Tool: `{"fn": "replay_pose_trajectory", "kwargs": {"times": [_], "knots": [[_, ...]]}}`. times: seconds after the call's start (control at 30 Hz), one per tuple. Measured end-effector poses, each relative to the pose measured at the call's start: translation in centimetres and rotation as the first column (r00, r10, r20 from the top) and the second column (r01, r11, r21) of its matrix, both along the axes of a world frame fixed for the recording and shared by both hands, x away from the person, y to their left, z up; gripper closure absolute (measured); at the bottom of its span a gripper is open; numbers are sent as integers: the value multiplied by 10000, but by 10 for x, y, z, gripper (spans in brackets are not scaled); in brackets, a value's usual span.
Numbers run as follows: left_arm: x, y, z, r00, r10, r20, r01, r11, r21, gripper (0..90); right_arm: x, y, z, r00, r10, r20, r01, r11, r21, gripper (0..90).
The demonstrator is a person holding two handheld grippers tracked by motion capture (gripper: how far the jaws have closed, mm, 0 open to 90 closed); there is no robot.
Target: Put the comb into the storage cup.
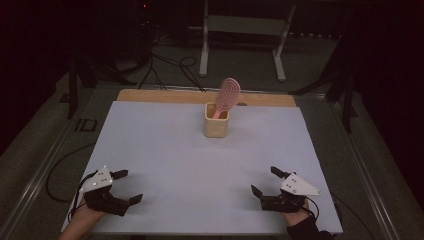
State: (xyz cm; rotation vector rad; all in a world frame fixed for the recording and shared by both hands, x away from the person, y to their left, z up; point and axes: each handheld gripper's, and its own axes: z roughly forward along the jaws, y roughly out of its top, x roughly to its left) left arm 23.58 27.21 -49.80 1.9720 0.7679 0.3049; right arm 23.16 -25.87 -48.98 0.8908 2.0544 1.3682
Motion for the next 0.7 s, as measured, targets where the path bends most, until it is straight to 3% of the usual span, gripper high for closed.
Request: {"fn": "replay_pose_trajectory", "kwargs": {"times": [0.23, 0.3, 0.7], "knots": [[-10, 8, -7, 9991, 428, -7, -428, 9991, 19, 0, 0, 0, -1, 10000, -8, -35, 8, 10000, -21, 92], [-13, 10, -10, 9980, 628, 85, -626, 9979, -154, 0, 0, 0, -1, 10000, 24, -26, -25, 10000, -54, 92], [-18, 6, -12, 9963, 837, 203, -840, 9963, 158, 0, 0, 1, -2, 10000, 90, -42, -90, 9998, -151, 92]]}}
